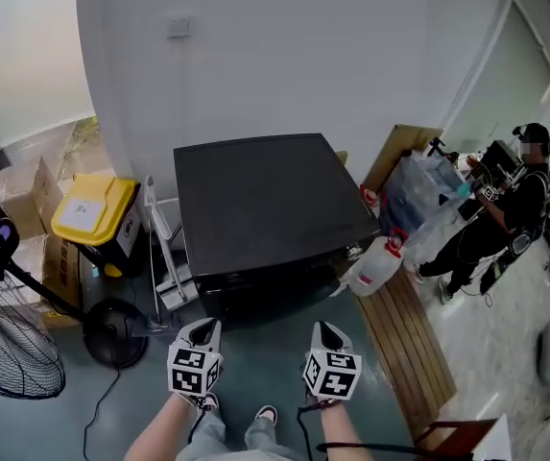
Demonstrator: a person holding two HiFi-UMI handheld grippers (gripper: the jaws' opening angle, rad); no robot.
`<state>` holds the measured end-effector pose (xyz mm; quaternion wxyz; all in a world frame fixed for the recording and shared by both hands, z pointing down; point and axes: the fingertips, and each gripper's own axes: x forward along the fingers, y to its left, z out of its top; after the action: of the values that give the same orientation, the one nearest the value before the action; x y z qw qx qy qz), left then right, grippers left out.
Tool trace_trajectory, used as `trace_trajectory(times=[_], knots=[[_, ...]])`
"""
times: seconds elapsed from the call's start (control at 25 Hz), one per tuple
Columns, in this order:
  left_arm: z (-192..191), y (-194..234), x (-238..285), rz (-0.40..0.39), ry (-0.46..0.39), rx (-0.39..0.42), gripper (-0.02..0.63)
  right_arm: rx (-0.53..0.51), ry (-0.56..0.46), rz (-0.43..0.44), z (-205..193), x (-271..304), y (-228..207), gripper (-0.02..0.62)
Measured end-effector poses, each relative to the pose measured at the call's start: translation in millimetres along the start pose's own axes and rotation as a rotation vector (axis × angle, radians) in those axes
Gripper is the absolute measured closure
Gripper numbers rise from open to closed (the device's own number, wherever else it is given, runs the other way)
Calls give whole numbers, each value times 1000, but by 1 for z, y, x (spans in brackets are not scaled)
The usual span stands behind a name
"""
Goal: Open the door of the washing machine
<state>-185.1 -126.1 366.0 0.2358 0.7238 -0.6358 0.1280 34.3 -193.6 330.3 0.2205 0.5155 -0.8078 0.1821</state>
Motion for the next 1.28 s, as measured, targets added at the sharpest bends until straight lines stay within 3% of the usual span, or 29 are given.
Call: trace_trajectory(times=[0.44, 0.8, 1.28], knots=[[-48, 10, 39, 3, 51, -19, 601, -6, 110, 5, -62, 41, -8, 591], [-120, 43, 87, 20, 75, -110, 603, -24, 168, 10, -121, 96, -4, 591], [-202, 70, 147, 19, 83, -131, 603, 40, 215, -29, -216, 153, -14, 591]])
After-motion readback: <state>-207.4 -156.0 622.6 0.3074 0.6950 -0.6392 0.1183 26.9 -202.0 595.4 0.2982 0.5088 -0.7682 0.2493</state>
